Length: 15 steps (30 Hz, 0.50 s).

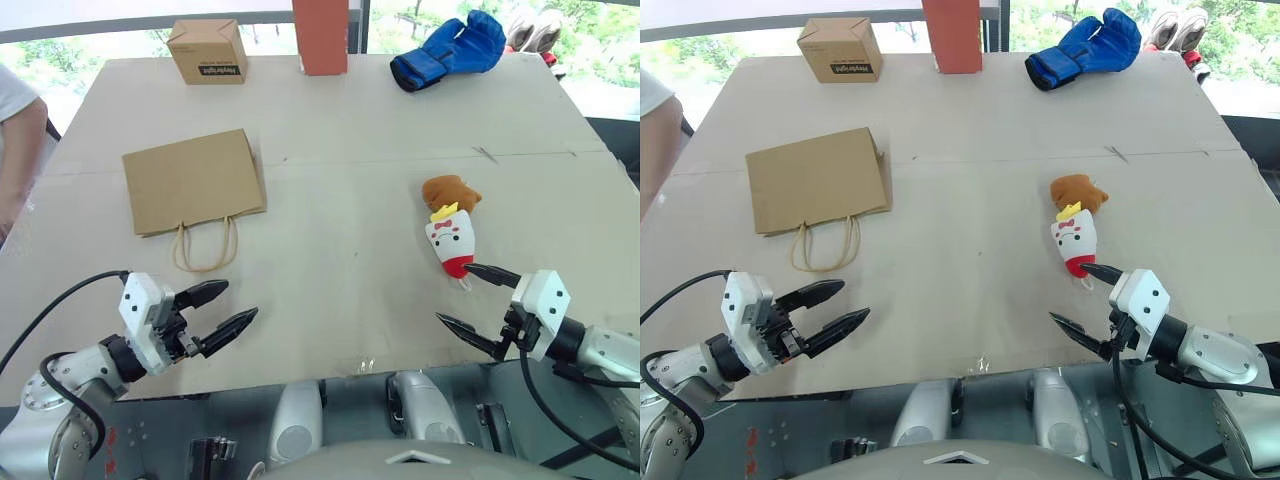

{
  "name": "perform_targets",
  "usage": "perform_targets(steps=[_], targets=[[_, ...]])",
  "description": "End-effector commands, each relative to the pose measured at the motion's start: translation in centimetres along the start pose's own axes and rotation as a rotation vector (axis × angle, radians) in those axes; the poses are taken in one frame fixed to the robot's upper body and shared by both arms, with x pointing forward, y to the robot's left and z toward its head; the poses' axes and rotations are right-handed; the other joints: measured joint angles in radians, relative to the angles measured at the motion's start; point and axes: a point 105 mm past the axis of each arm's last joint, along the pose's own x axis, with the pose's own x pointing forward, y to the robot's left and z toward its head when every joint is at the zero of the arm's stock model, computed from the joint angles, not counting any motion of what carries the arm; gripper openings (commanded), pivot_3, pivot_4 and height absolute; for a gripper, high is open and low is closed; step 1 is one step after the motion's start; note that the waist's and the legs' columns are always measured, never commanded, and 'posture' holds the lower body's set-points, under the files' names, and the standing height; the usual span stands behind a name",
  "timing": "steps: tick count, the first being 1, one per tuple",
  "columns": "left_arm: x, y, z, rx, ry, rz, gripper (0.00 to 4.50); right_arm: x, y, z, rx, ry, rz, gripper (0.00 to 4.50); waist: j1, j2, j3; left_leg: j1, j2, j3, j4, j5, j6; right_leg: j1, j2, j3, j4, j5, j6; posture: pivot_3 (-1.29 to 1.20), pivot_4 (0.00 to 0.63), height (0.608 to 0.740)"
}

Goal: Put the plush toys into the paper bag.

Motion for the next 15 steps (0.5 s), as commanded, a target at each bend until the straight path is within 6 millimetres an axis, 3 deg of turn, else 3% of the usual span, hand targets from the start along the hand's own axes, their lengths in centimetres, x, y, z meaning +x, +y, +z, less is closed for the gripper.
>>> perform_targets(steps=[1,3,9,15], targets=[[-0.2,0.8,1.6,0.065,-0.046,0.036,4.37,0.2,0.1,1.6,-0.027,-0.077,-0.003,4.50,0.001,0.000,0.000,0.000,0.000,0.001,0.000,0.000,0.000,0.000,0.000,0.000,0.000,0.000,0.000,0.00,0.150,0.740],[-1.4,3.7,2.7,0.147,-0.072,0.138,4.37,1.3,0.5,2.1,-0.034,-0.130,0.022,4.50,0.002,-0.001,0.000,-0.001,-0.001,0.003,0.000,0.000,0.001,0.000,0.000,-0.001,0.000,0.002,-0.002,0.00,0.150,0.740],[-5.0,8.2,3.5,0.372,0.029,0.256,4.37,2.5,1.0,2.7,-0.041,-0.175,0.058,4.50,0.000,-0.001,-0.001,0.000,0.003,0.000,-0.003,0.001,0.004,0.000,0.006,-0.005,0.000,0.002,-0.003,0.00,0.150,0.740],[-7.1,10.8,4.0,0.612,0.163,0.246,4.37,3.1,1.3,2.9,-0.044,-0.193,0.074,4.50,0.006,-0.002,-0.001,0.000,0.003,-0.002,-0.004,0.000,0.003,0.000,0.005,-0.009,0.000,0.002,-0.003,0.00,0.150,0.740]])
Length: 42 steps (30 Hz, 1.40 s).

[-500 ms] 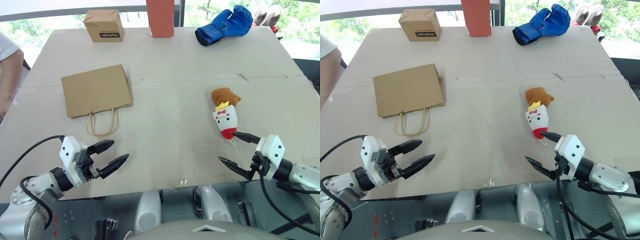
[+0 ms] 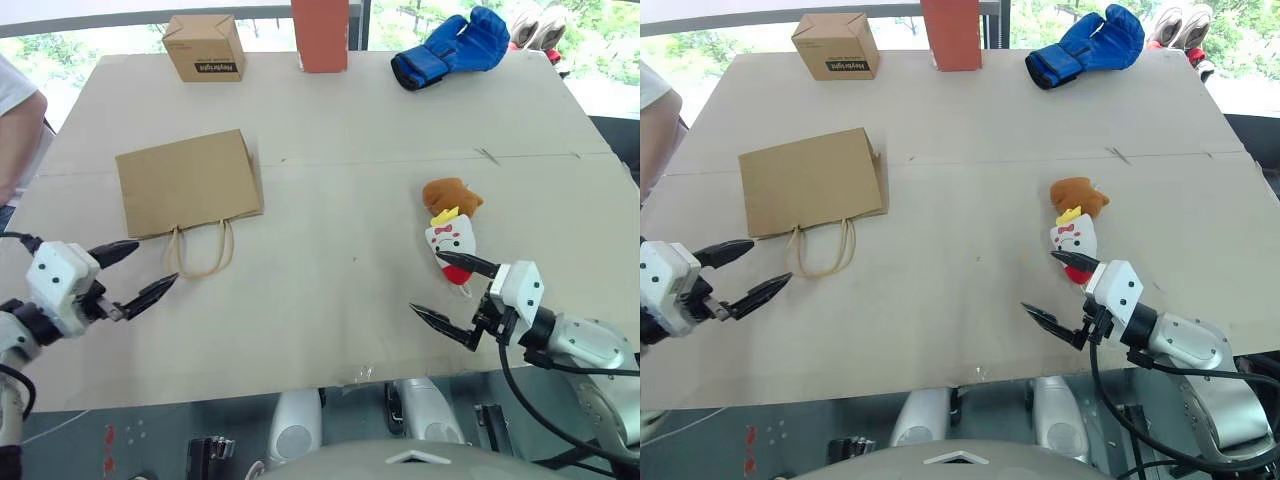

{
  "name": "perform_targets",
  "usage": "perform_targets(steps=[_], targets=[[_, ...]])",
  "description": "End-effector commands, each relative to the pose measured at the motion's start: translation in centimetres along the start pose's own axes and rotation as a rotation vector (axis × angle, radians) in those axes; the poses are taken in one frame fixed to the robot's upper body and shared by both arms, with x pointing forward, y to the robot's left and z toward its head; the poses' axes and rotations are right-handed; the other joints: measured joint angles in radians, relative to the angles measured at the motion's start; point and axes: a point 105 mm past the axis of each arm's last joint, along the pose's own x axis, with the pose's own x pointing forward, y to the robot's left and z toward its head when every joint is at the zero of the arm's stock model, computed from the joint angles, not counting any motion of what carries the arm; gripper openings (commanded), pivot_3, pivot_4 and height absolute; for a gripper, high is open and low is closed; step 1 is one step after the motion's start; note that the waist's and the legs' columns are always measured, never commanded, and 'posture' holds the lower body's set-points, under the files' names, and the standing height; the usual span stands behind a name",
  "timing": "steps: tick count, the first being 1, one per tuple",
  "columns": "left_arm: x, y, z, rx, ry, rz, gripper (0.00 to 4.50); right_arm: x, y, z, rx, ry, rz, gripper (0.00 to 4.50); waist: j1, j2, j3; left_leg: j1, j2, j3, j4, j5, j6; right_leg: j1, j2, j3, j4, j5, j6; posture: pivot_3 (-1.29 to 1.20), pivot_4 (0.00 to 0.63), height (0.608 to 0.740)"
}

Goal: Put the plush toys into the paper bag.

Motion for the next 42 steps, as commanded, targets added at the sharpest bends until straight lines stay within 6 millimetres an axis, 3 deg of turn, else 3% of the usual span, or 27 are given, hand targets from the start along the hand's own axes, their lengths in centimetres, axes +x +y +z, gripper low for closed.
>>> perform_targets(steps=[1,4,10,15,18,22,25,29,32,35,40,42], targets=[[-0.8,1.9,0.4,0.157,0.019,0.017,4.37,0.3,0.2,0.8,-0.027,-0.037,0.005,4.50,0.001,0.000,0.000,0.000,0.000,0.000,0.000,0.000,0.000,0.000,-0.001,0.000,0.000,0.000,0.000,0.00,0.150,0.740],[-0.5,2.6,0.0,0.240,0.050,-0.005,4.37,0.4,0.2,0.8,-0.029,-0.040,0.007,4.50,0.001,-0.001,0.000,0.000,0.001,0.000,0.000,0.000,0.000,0.000,-0.002,-0.004,0.000,0.000,0.000,0.00,0.150,0.740],[2.7,1.4,-0.3,0.433,0.055,-0.105,4.37,0.7,0.3,1.1,-0.035,-0.048,-0.001,4.50,0.004,-0.001,-0.001,0.000,0.001,0.002,0.000,0.000,0.000,0.001,-0.003,-0.007,0.001,0.000,0.000,0.00,0.150,0.740],[4.1,0.6,-0.4,0.520,0.043,-0.163,4.37,0.9,0.3,1.4,-0.040,-0.051,-0.014,4.50,0.000,-0.002,-0.001,0.000,0.002,0.002,0.000,0.000,0.000,0.002,-0.003,-0.007,0.003,0.000,0.000,0.00,0.150,0.740],[4.6,-0.1,0.2,0.458,-0.007,-0.203,3.66,1.0,0.3,1.5,-0.046,-0.049,-0.025,4.50,-0.001,-0.002,-0.001,0.001,0.002,0.001,0.001,0.000,0.000,0.002,-0.002,-0.007,0.007,0.000,0.000,0.00,0.150,0.740],[4.7,-0.7,2.4,0.296,-0.129,-0.230,1.63,1.0,0.2,1.6,-0.056,-0.043,-0.039,4.50,-0.001,-0.002,-0.001,0.001,0.003,0.001,0.004,0.000,0.000,0.001,-0.002,-0.007,0.012,0.000,0.000,0.00,0.150,0.740],[4.8,-1.4,3.9,-0.017,-0.200,-0.282,0.12,1.2,0.2,1.5,-0.067,-0.040,-0.046,4.50,-0.001,-0.001,-0.001,0.002,0.004,0.001,0.006,0.000,0.000,0.002,-0.002,-0.007,0.014,0.000,0.000,0.00,0.150,0.740],[5.2,-2.7,5.6,-0.327,-0.217,-0.360,0.03,1.4,-0.1,1.5,-0.066,-0.038,-0.059,4.50,-0.002,-0.001,-0.001,0.002,0.004,0.001,0.009,0.001,0.000,0.002,-0.001,-0.007,0.016,0.000,0.000,0.00,0.150,0.740],[5.4,-5.0,6.2,-0.453,-0.188,-0.476,0.03,1.8,-1.1,1.3,-0.113,0.000,-0.137,4.50,-0.003,-0.001,-0.001,0.002,0.004,0.001,0.009,0.001,0.000,0.002,-0.001,-0.007,0.016,0.000,0.001,0.00,0.150,0.740],[6.5,-6.0,8.1,-0.565,-0.242,-0.511,0.03,2.5,-1.4,1.3,-0.082,0.011,-0.143,4.50,-0.002,-0.001,-0.001,0.002,0.004,0.000,0.009,0.001,0.000,0.001,-0.001,-0.007,0.016,0.000,0.000,0.00,0.150,0.740],[8.7,-8.1,13.4,-0.770,-0.425,-0.596,0.03,5.9,-0.8,2.7,-0.023,-0.054,-0.035,4.50,0.001,-0.001,-0.001,0.001,0.004,-0.001,0.013,0.001,0.000,0.003,0.001,-0.008,0.017,0.000,0.001,0.00,0.150,0.740],[8.8,-8.5,14.8,-0.857,-0.477,-0.626,0.00,7.8,-1.2,3.0,0.062,-0.067,-0.018,3.92,-0.004,-0.002,-0.001,0.001,0.004,-0.003,0.014,0.001,0.000,0.004,0.001,-0.007,0.018,0.000,0.000,0.00,0.150,0.740]])
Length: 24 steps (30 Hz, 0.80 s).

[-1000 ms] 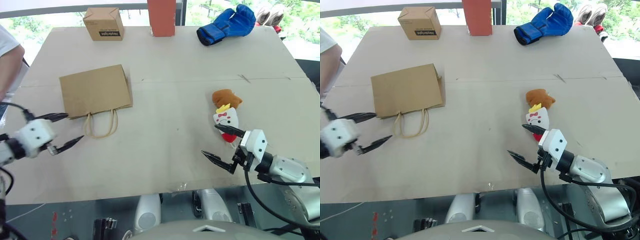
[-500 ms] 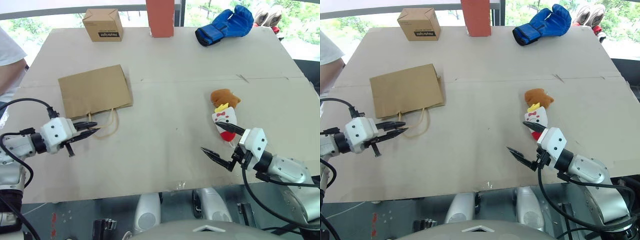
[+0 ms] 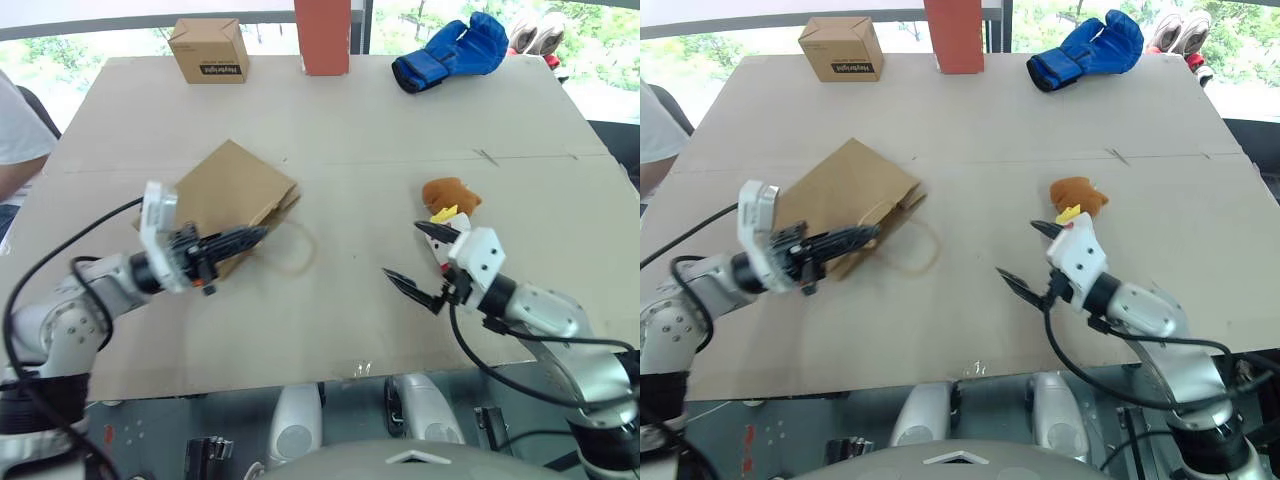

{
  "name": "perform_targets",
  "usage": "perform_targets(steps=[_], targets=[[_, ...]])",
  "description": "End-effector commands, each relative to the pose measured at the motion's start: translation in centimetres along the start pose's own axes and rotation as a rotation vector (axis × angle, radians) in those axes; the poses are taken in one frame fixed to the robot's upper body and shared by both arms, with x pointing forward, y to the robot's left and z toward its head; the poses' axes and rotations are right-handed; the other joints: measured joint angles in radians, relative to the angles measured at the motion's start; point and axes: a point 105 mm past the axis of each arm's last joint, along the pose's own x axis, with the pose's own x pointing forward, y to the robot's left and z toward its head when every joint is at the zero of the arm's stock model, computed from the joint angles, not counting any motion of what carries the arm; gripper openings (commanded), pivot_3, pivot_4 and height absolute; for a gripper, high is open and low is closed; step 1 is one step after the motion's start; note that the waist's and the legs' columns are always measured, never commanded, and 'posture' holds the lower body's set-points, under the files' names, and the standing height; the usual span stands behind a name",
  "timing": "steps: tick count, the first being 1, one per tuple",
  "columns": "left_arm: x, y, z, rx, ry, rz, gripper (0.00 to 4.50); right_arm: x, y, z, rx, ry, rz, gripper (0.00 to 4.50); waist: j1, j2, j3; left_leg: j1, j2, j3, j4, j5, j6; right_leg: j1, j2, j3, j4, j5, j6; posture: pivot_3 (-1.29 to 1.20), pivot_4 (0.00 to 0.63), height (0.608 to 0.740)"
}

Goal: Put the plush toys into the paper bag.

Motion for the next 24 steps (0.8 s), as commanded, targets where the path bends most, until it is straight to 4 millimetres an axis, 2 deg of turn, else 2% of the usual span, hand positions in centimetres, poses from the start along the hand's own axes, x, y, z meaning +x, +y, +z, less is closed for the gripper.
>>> perform_targets(steps=[1,5,8,9,11,13,16,18,21,24], targets=[[0.8,-1.7,1.1,-0.071,-0.062,-0.052,0.00,2.2,0.4,0.2,0.081,-0.002,0.056,3.67,-0.004,0.000,0.000,0.000,0.000,0.000,0.000,0.000,0.000,0.000,0.000,0.000,0.000,0.000,0.000,0.00,0.150,0.740],[1.1,-2.5,0.9,-0.124,-0.074,-0.081,0.00,6.1,0.5,-0.6,0.127,0.027,0.123,1.80,-0.013,0.000,0.000,0.001,0.001,-0.001,0.000,0.000,0.000,-0.001,0.002,0.001,0.002,0.000,0.000,0.00,0.150,0.740],[1.2,-2.5,1.4,-0.150,-0.108,-0.085,0.00,7.8,0.8,-2.2,0.104,0.077,0.187,0.26,-0.004,0.001,0.000,0.000,0.001,-0.002,-0.001,0.000,0.000,-0.001,0.003,0.000,0.001,0.000,0.000,0.00,0.150,0.740],[1.3,-2.6,1.6,-0.151,-0.111,-0.090,0.00,8.2,1.0,-2.8,0.109,0.093,0.211,0.12,0.000,0.001,0.000,0.000,0.001,-0.002,-0.001,0.000,0.000,-0.001,0.003,0.000,0.001,0.000,0.000,0.00,0.150,0.740],[1.5,-2.8,1.7,-0.141,-0.105,-0.098,0.00,9.1,1.6,-3.6,0.104,0.109,0.268,0.12,0.002,0.001,0.000,-0.001,0.000,-0.002,-0.001,0.000,0.000,0.000,0.003,0.001,0.000,0.000,0.000,0.00,0.150,0.740],[2.1,-3.0,1.7,-0.122,-0.102,-0.107,0.00,11.5,2.9,-3.6,0.149,0.067,0.345,0.12,-0.003,0.000,0.000,-0.001,0.000,-0.001,-0.001,0.000,0.000,0.000,0.003,0.001,0.000,0.000,0.000,0.00,0.150,0.740],[2.3,-3.2,1.8,-0.105,-0.112,-0.106,0.00,13.6,3.9,-4.2,0.177,0.050,0.380,0.12,-0.016,0.000,0.000,0.001,0.001,-0.003,0.000,0.000,0.000,0.000,0.005,0.002,0.001,0.001,-0.001,0.00,0.150,0.740],[2.0,-3.1,2.9,-0.097,-0.172,-0.084,0.00,14.8,4.9,-5.3,0.192,0.065,0.387,0.12,-0.020,0.000,0.000,0.000,0.002,-0.005,-0.001,0.000,0.000,0.000,0.008,0.002,0.001,0.002,-0.001,0.00,0.150,0.740],[1.0,-3.2,4.3,-0.067,-0.215,-0.051,0.00,15.6,6.1,-7.0,0.177,0.105,0.403,0.12,-0.019,0.000,0.000,0.000,0.002,-0.006,-0.002,0.000,0.000,0.000,0.008,0.002,0.000,0.003,0.002,0.00,0.150,0.740],[-0.6,-2.4,6.3,-0.023,-0.273,0.035,0.00,15.4,6.6,-8.7,0.139,0.165,0.406,0.12,-0.024,0.000,0.000,0.001,0.002,-0.005,-0.002,0.000,0.000,0.000,0.008,0.002,0.001,0.003,0.002,0.00,0.150,0.740]])
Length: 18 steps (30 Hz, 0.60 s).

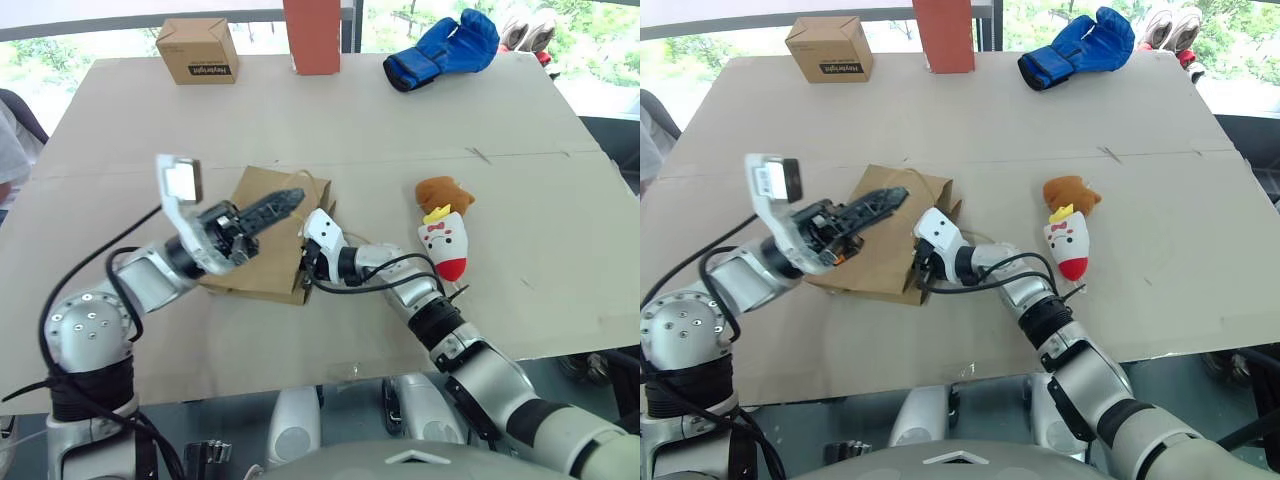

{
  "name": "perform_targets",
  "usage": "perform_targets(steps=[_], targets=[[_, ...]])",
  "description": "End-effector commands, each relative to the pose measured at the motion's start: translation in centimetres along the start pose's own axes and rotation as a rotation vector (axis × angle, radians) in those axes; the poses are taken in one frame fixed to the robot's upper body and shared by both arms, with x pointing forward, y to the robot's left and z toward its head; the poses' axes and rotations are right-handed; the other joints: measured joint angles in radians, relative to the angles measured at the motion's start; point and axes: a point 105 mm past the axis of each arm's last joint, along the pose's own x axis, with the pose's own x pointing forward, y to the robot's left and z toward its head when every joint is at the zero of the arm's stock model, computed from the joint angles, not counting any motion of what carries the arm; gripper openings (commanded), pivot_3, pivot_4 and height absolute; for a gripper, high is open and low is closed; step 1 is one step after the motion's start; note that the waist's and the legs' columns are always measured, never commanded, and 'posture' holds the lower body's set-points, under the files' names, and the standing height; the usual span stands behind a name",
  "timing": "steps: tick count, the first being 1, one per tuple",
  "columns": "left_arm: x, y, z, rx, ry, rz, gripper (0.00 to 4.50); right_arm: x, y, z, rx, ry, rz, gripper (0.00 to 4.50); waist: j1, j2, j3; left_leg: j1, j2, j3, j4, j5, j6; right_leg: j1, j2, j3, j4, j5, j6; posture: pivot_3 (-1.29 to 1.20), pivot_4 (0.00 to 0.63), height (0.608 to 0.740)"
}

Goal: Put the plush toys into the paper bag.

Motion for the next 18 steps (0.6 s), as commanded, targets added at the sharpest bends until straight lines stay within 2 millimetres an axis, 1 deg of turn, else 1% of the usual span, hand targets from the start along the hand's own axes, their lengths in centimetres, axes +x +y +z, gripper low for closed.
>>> perform_targets(steps=[1,2,3,5,7,10,13,14,15,16,17,18], targets=[[-1.1,-0.7,3.3,0.100,-0.086,0.035,0.00,-0.3,0.2,-3.0,-0.006,0.102,-0.012,0.12,-0.002,0.001,0.000,0.001,0.000,0.000,0.000,0.000,0.000,0.000,0.000,0.000,0.000,0.000,0.000,0.00,0.150,0.740],[-1.5,-0.6,3.9,0.120,-0.095,0.057,0.00,-0.5,0.1,-3.2,-0.016,0.106,-0.016,0.12,-0.002,0.001,0.000,0.001,0.000,0.000,-0.001,0.000,0.000,0.000,0.000,0.000,0.001,0.000,0.000,0.00,0.150,0.740],[-1.8,-0.4,4.4,0.141,-0.104,0.081,0.00,-0.7,-0.1,-3.1,-0.016,0.102,-0.028,0.12,-0.003,0.001,0.000,0.002,0.000,0.000,-0.001,0.000,0.000,0.000,0.000,0.000,0.001,-0.002,-0.004,0.00,0.150,0.740],[-2.1,-0.4,4.9,0.154,-0.117,0.103,0.00,-1.2,-0.6,-2.9,-0.024,0.087,-0.056,0.12,-0.001,0.001,-0.001,0.003,0.000,0.000,-0.001,0.000,-0.001,0.001,0.000,0.000,0.001,-0.002,-0.004,0.00,0.150,0.740],[-2.2,-0.7,4.7,0.152,-0.111,0.101,0.00,-1.8,-1.0,-2.4,-0.041,0.067,-0.077,0.12,0.003,0.001,-0.001,0.003,0.000,0.000,-0.001,0.001,-0.001,0.001,0.000,0.000,0.000,-0.002,-0.004,0.00,0.150,0.740],[-2.0,-0.9,4.3,0.122,-0.141,0.094,0.00,-3.3,-1.9,-1.4,-0.035,0.045,-0.106,0.12,0.017,0.001,0.000,0.001,0.000,0.000,-0.001,0.001,-0.001,0.001,0.000,0.000,-0.001,-0.002,-0.004,0.00,0.150,0.740],[-1.8,-1.0,4.1,0.108,-0.170,0.087,0.00,-4.5,-1.4,-0.4,0.008,0.015,-0.056,0.12,0.029,0.001,0.000,0.001,0.000,0.000,-0.001,0.001,-0.002,0.001,-0.001,0.000,-0.001,-0.002,-0.004,0.00,0.150,0.740],[-1.6,-1.1,4.2,0.091,-0.183,0.078,0.00,-5.1,-1.7,0.2,0.004,0.003,-0.072,0.12,0.029,0.001,0.000,0.000,0.000,0.000,-0.001,0.001,-0.002,0.001,-0.001,0.000,-0.001,-0.002,-0.004,0.00,0.150,0.740],[-1.5,-1.1,4.2,0.077,-0.192,0.065,0.00,-6.0,-1.9,1.1,-0.004,-0.022,-0.085,0.63,0.029,0.001,0.000,0.000,0.000,0.000,-0.001,0.001,-0.002,0.001,-0.001,0.000,-0.001,-0.002,-0.004,0.00,0.150,0.740],[-1.3,-1.2,4.2,0.069,-0.198,0.056,0.00,-6.7,-2.1,1.7,-0.010,-0.037,-0.093,0.80,0.028,0.001,0.000,0.000,0.000,0.000,-0.001,0.001,-0.002,0.001,-0.001,0.000,-0.001,-0.002,-0.004,0.00,0.150,0.740],[-1.1,-1.2,4.1,0.058,-0.201,0.047,0.00,-7.5,-2.3,2.6,0.002,-0.062,-0.111,1.32,0.028,0.001,0.000,0.000,0.000,0.000,-0.001,0.001,-0.002,0.001,-0.001,0.000,-0.001,-0.002,-0.004,0.00,0.150,0.740],[-0.8,-1.2,3.7,0.048,-0.194,0.034,0.00,-8.9,-2.4,4.2,-0.006,-0.107,-0.145,1.78,0.026,0.002,0.000,0.000,0.000,0.000,-0.001,0.001,-0.002,0.000,-0.001,0.000,-0.001,-0.002,-0.004,0.00,0.150,0.740]])
